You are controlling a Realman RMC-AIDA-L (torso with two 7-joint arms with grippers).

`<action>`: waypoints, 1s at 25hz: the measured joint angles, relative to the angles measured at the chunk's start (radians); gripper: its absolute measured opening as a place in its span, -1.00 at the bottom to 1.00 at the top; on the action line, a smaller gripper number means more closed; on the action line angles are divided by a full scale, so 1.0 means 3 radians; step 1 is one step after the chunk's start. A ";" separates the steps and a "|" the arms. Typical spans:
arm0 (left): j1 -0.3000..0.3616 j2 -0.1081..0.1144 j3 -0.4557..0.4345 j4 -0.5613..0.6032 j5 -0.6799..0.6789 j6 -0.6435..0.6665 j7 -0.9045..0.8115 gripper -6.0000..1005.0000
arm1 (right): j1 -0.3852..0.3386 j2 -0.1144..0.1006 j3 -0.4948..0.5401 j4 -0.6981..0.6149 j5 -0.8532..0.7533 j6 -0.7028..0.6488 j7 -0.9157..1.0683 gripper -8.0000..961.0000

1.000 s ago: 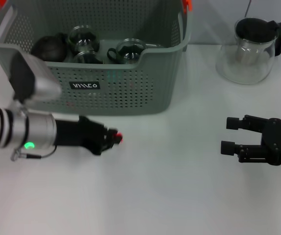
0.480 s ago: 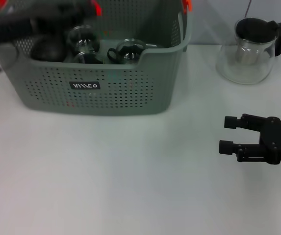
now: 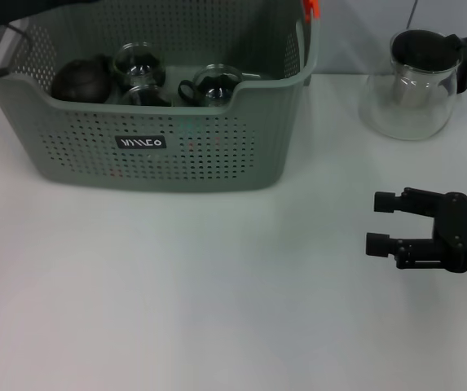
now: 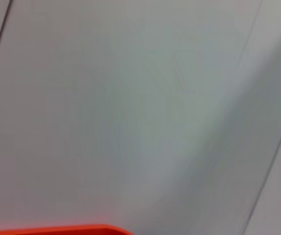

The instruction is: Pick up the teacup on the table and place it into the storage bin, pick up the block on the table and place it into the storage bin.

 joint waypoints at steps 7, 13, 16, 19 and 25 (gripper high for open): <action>0.0269 -0.0024 0.0095 -0.0118 0.0089 0.1405 0.0653 0.30 | 0.0041 -0.0003 -0.0038 -0.0034 -0.0061 -0.0076 -0.0174 0.97; 0.0643 -0.0252 0.0355 -0.0183 0.0663 0.1405 0.1209 0.66 | 0.0230 0.0060 -0.0044 -0.0037 -0.0434 0.0012 -0.0243 0.97; 0.0700 -0.0278 0.0362 -0.0324 0.0828 0.1191 0.1298 0.77 | 0.0337 0.0108 -0.0043 -0.0042 -0.0568 0.0120 -0.0257 0.97; 0.0698 -0.0267 0.0351 -0.0471 0.0926 0.1033 0.1307 0.83 | 0.0439 0.0150 -0.0043 -0.0043 -0.0703 0.0219 -0.0265 0.97; 0.0700 -0.0273 0.0369 -0.0515 0.0985 0.0885 0.1309 0.83 | 0.0537 0.0196 -0.0063 -0.0044 -0.0817 0.0345 -0.0274 0.97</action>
